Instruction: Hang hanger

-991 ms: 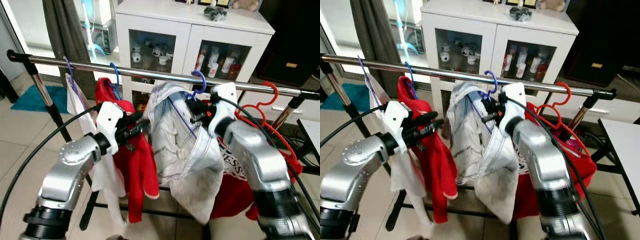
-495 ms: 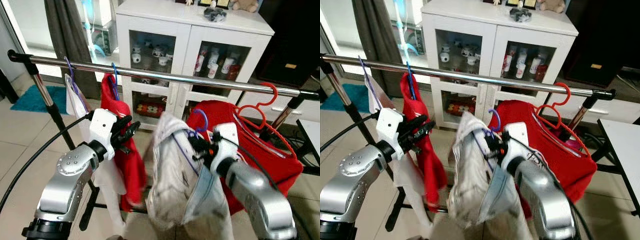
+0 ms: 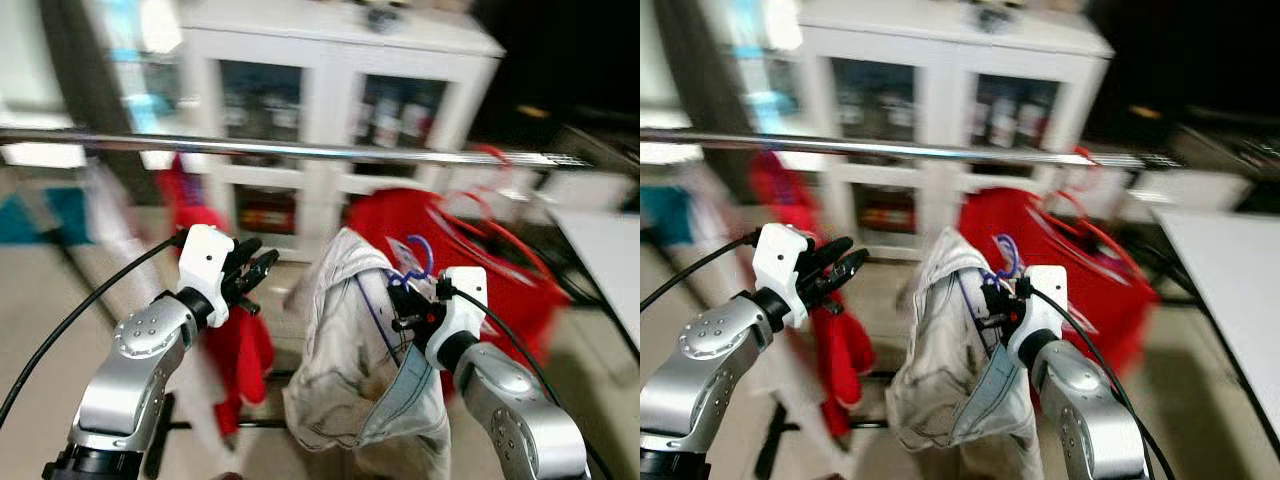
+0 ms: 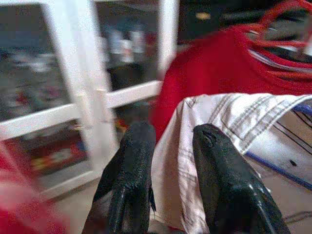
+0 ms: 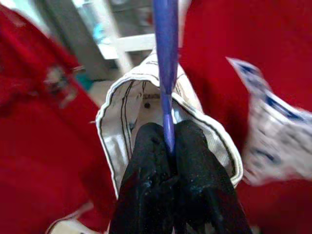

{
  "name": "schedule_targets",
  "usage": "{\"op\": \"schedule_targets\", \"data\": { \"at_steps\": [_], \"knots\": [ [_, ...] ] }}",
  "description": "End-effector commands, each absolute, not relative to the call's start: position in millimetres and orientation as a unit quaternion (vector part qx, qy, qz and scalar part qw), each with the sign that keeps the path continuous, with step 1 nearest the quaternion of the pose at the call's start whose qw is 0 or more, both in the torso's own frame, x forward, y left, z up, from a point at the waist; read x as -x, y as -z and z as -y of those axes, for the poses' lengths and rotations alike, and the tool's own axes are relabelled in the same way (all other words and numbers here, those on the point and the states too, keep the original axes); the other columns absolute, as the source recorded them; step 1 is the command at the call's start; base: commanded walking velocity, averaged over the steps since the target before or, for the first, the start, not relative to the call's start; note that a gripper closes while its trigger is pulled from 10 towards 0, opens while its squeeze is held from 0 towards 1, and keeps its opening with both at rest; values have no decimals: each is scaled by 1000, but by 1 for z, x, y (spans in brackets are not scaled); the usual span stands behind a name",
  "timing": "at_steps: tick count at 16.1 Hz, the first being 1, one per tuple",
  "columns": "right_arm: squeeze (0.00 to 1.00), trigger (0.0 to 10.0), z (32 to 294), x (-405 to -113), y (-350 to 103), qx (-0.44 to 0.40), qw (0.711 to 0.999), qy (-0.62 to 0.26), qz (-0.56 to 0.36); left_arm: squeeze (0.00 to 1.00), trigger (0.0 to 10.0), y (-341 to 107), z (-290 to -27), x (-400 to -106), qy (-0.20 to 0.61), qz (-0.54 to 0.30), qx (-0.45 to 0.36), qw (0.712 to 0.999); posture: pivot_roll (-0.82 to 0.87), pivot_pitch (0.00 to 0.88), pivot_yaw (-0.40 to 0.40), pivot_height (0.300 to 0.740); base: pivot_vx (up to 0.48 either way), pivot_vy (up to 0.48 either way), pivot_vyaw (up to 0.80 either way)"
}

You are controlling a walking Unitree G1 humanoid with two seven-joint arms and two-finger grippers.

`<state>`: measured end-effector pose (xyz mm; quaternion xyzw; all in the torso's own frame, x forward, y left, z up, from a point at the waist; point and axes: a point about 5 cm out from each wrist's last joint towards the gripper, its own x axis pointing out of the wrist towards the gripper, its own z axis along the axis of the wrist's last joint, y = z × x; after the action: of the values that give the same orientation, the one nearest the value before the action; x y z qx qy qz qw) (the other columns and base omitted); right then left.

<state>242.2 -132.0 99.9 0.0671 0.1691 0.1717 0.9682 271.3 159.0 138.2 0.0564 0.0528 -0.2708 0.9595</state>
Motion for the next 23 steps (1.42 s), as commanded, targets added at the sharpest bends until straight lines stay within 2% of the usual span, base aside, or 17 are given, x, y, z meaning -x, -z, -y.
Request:
{"op": "schedule_targets", "data": {
  "at_steps": [1,5,9,10,12,18,21,23],
  "knots": [
    [0,10000,135,-243,-111,-75,973,-167,-139,0,10000,-140,-158,-271,274,-54,-62,958,-26,0,-31,740,-285,0,-800],
    [0,10000,135,-243,-110,-73,973,-166,-143,0,10000,-140,-158,-272,273,-56,-62,958,-27,0,-24,740,-284,0,-762],
    [0,10000,136,-247,-110,-42,974,-173,-137,0,10000,-141,-157,-274,271,-55,-63,959,-21,0,-25,740,-282,0,0],
    [0,10000,137,-250,-109,1,978,-162,-133,0,10000,-142,-158,-275,270,-55,-64,959,-19,0,-23,740,-270,0,0],
    [0,10000,137,-252,-110,24,980,-160,-117,0,10000,-143,-158,-275,269,-55,-65,959,-20,0,-21,740,-247,0,0],
    [0,10000,138,-254,-109,0,978,-169,-122,0,10000,-145,-157,-278,269,-53,-64,960,-21,0,-18,740,0,0,0],
    [0,10000,139,-257,-111,-15,979,-165,-116,0,10000,-147,-155,-279,262,-47,-29,963,-22,0,-14,740,0,0,0],
    [0,10000,137,-257,-112,-7,977,-178,-114,0,10000,-148,-154,-278,266,-45,-33,962,-19,0,-16,740,0,-156,0]
  ]
}}
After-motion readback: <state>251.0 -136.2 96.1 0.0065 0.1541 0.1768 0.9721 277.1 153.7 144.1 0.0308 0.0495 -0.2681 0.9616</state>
